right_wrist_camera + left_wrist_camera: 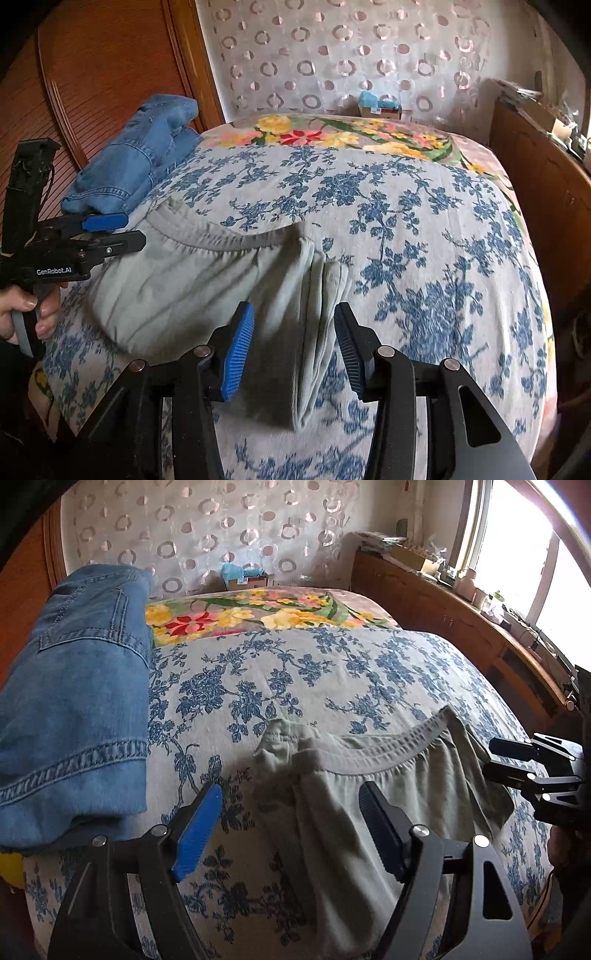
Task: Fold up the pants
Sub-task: 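Close the left tool on the trouser bundle while the right tool grips its other end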
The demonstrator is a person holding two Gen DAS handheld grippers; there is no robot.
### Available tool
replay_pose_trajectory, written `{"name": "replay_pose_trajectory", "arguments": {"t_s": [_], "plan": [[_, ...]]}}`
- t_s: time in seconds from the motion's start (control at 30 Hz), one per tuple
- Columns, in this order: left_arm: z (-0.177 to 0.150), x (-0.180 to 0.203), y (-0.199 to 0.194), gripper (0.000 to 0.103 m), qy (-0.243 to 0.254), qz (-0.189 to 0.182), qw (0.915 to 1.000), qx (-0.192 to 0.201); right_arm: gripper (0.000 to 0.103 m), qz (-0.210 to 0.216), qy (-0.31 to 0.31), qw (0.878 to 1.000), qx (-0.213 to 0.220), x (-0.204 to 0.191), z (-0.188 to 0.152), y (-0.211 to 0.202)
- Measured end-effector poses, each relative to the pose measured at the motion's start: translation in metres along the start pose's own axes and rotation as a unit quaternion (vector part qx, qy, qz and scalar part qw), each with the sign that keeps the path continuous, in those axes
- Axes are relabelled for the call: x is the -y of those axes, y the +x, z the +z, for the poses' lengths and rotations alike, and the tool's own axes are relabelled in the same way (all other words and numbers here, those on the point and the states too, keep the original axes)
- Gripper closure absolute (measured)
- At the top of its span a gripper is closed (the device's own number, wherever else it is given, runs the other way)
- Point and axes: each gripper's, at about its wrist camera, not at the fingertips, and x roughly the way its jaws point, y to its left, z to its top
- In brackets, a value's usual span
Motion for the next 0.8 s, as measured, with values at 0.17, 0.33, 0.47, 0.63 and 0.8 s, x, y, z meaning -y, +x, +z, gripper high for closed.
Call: {"name": "replay_pose_trajectory", "arguments": {"t_s": [0.17,0.33,0.47,0.63,0.8], "plan": [[0.007,0.0,0.01,0.026,0.003,-0.004,0.9999,-0.011,0.056,-0.005,0.006,1.0,-0.008,0.005,0.011,0.015],[0.012,-0.003,0.018,0.026,0.002,-0.011,0.9998,-0.016,0.056,-0.009,0.012,1.0,-0.017,0.011,0.02,0.027],[0.011,-0.007,0.023,0.026,-0.001,-0.014,0.9997,-0.022,0.056,-0.007,0.016,1.0,-0.022,0.013,0.023,0.036],[0.006,-0.009,0.028,0.026,-0.006,-0.02,0.9994,-0.026,0.056,-0.01,0.014,1.0,-0.024,0.01,0.022,0.043],[0.003,-0.008,0.028,0.026,-0.002,-0.018,0.9997,-0.016,0.056,-0.015,0.012,1.0,-0.018,0.008,0.019,0.045]]}}
